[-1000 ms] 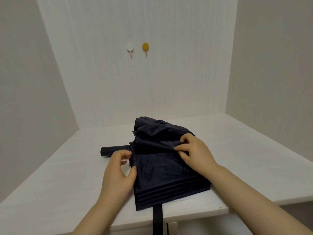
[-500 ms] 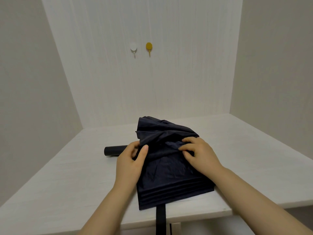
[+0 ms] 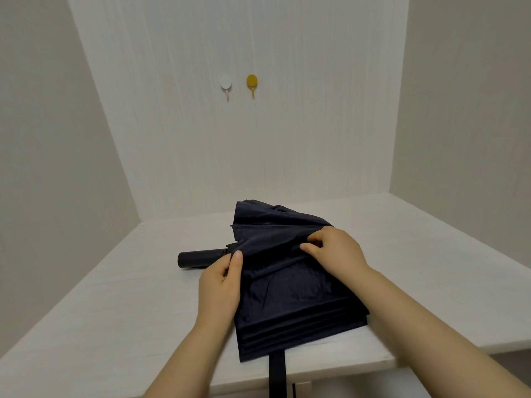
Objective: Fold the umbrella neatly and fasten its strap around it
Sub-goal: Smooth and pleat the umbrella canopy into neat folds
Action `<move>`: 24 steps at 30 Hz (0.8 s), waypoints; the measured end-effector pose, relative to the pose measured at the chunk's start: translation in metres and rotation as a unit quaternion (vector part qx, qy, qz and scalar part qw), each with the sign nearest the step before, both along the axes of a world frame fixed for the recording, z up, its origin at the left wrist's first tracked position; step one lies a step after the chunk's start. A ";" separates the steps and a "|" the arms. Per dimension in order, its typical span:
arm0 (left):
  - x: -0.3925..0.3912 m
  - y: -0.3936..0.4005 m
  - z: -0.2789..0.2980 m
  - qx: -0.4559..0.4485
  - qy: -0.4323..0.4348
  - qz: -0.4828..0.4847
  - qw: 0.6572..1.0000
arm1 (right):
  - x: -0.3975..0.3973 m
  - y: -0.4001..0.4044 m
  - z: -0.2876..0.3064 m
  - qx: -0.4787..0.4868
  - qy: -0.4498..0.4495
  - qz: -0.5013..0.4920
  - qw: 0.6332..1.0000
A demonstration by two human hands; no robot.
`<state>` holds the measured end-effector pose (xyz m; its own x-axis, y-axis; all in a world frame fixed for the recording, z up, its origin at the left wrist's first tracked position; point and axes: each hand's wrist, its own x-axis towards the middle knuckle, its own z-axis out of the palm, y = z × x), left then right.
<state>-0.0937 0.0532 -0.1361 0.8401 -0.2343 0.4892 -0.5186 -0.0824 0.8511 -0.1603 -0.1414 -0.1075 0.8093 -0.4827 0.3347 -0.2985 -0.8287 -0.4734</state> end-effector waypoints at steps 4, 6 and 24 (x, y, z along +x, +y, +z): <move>0.001 0.001 -0.001 -0.019 0.022 -0.022 0.999 | 0.004 0.002 0.000 -0.002 0.005 -0.013 1.000; 0.001 0.002 -0.001 -0.027 0.031 -0.026 0.999 | 0.004 0.002 -0.002 0.013 -0.014 -0.009 1.000; 0.008 0.005 -0.007 -0.015 0.046 -0.071 0.996 | -0.020 -0.017 0.001 0.312 -0.217 0.101 0.919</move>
<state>-0.0855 0.0583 -0.1427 0.8408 -0.3407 0.4207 -0.4434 0.0123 0.8962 -0.1804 -0.1580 -0.1062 0.7590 -0.5449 0.3563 0.1619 -0.3721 -0.9139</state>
